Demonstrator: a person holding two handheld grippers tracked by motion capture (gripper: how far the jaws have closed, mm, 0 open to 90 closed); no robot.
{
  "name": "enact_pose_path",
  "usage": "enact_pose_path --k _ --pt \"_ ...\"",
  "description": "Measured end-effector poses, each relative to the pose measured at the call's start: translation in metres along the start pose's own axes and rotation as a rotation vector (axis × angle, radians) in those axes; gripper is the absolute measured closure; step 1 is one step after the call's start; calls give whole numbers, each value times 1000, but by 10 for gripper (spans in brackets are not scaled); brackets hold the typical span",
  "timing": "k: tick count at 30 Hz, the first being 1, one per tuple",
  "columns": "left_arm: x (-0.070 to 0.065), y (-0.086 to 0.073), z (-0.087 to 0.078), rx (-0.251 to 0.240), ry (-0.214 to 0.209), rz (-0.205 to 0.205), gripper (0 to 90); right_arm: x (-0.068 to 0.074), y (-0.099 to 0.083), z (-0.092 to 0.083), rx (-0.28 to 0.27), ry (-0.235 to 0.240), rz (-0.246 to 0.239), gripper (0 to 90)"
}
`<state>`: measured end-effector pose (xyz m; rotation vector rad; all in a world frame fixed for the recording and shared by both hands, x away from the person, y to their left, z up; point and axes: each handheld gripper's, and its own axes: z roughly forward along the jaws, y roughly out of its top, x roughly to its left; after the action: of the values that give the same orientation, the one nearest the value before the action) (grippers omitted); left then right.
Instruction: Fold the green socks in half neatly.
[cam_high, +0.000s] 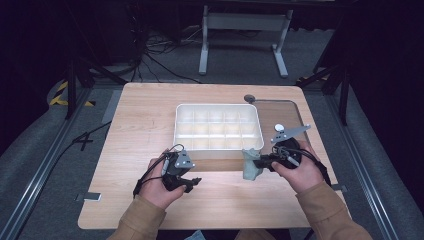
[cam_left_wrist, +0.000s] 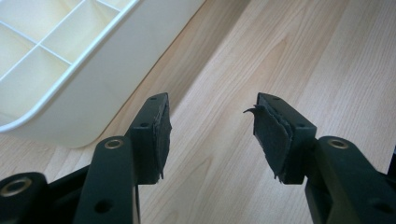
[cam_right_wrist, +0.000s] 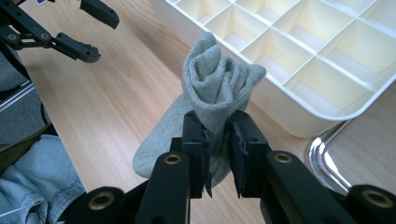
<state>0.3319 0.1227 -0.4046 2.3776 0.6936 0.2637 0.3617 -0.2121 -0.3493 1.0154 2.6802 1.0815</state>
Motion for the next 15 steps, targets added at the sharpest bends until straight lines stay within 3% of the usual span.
enact_pose_path --k 9,15 --pt "5 -3 -5 -26 12 -19 461 -16 9 -6 -4 -24 30 762" --pt "4 -3 -4 -32 4 -13 449 -23 16 -8 -10 -51 7 759"
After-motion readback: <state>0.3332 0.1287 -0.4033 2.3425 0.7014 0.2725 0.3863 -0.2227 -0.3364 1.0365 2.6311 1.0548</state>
